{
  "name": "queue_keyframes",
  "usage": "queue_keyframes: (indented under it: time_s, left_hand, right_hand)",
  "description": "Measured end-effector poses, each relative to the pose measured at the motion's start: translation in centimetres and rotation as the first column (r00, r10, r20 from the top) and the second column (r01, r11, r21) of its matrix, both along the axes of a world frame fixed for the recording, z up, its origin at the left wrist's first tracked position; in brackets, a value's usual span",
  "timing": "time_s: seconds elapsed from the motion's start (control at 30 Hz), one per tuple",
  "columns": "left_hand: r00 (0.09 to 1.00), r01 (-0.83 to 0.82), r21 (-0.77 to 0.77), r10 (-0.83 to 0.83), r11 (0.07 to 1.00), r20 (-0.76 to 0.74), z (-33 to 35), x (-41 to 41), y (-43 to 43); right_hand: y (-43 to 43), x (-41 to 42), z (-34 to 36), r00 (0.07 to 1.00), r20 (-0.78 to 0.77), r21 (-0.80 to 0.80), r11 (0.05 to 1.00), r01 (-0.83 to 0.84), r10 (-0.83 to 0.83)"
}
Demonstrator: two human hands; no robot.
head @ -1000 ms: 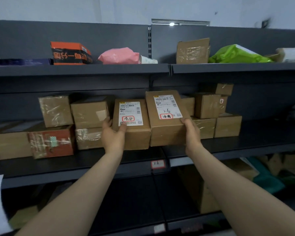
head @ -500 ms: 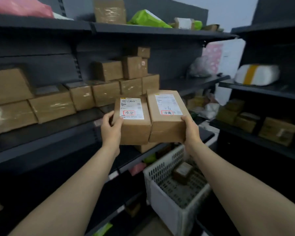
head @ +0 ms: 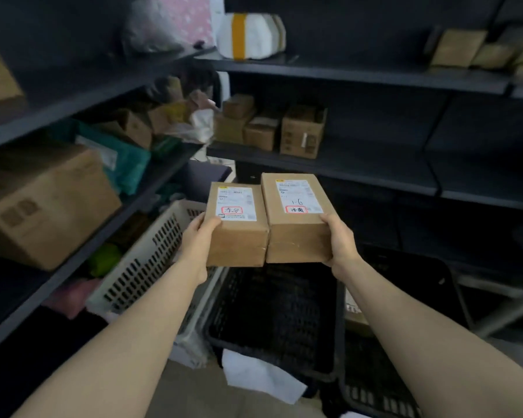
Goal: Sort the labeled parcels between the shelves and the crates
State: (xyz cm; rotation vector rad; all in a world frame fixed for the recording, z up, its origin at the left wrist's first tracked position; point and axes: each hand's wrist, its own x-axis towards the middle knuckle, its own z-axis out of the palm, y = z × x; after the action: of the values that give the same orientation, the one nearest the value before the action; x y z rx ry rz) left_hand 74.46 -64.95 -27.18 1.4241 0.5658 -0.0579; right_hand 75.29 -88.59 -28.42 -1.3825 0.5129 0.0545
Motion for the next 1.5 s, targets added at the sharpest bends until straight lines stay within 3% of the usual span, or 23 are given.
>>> queue_keyframes:
  time_s: [0.13, 0.3, 0.47, 0.6, 0.83, 0.9, 0.97, 1.0, 1.07, 1.17, 1.2, 1.4, 1.5]
  left_hand:
    - [0.983, 0.074, -0.044, -0.081, 0.996, -0.166, -4.1, 4.1, -3.7]
    - [0.959, 0.026, -0.037, -0.035, 0.999, -0.281, -10.2, 8.8, -6.7]
    - [0.937, 0.003, -0.014, -0.007, 1.000, -0.349, -16.7, 10.8, -9.0]
    - [0.949, 0.069, 0.111, -0.031, 0.991, -0.313, -21.9, 11.7, -9.8]
    - [0.941, 0.216, 0.255, -0.131, 0.943, -0.314, -30.8, 13.5, -9.7]
    - [0.938, 0.222, 0.226, -0.144, 0.949, -0.315, -33.3, 14.1, -9.4]
    - [0.899, 0.322, 0.190, -0.236, 0.928, -0.368, -35.8, 14.7, -9.2]
    - [0.853, 0.436, 0.216, -0.324, 0.874, -0.409, -36.9, 14.7, -9.1]
    - [0.737, 0.663, 0.363, -0.484, 0.655, -0.471, -38.7, 14.3, -8.4]
    - [0.536, 0.779, 0.616, -0.634, 0.117, -0.558, -40.6, 13.1, -7.0]
    - [0.503, 0.758, 0.652, -0.638, 0.003, -0.583, -40.8, 12.8, -6.7]
    - [0.450, 0.575, 0.756, -0.650, -0.315, -0.613, -41.5, 13.9, -7.5]
    - [0.463, 0.509, 0.791, -0.666, -0.340, -0.585, -41.5, 15.7, -7.8]
  right_hand:
    - [-3.7, 2.5, -4.7, 0.995, -0.080, -0.002, 0.999, 0.051, -0.051]
    - [-6.2, 6.4, -10.1, 0.980, -0.185, -0.047, 0.996, 0.070, -0.078]
    - [-7.3, 8.5, -14.0, 0.972, -0.138, -0.199, 0.967, 0.159, -0.188]
    - [-6.8, 9.9, -17.2, 0.990, -0.112, -0.450, 0.893, 0.021, -0.080]
    - [-3.8, 11.1, -23.1, 0.958, -0.287, -0.710, 0.672, -0.211, -0.003]
    - [-2.6, 11.3, -25.5, 0.955, -0.296, -0.712, 0.666, -0.223, 0.003]
    - [-1.2, 11.2, -28.1, 0.953, -0.304, -0.661, 0.723, -0.202, -0.012]
    - [-0.6, 11.1, -29.3, 0.950, -0.309, -0.626, 0.761, -0.173, -0.038]
    - [-0.1, 10.7, -31.6, 0.936, -0.328, -0.562, 0.823, -0.082, -0.131]
    - [-0.5, 9.6, -34.0, 0.885, -0.396, -0.505, 0.863, 0.013, -0.245]
    - [-0.7, 9.0, -34.5, 0.884, -0.393, -0.492, 0.870, 0.029, -0.251]
    - [-1.3, 7.3, -35.8, 0.927, -0.298, -0.441, 0.894, 0.076, -0.226]
    - [-1.3, 7.9, -35.9, 0.943, -0.268, -0.394, 0.916, 0.079, -0.196]
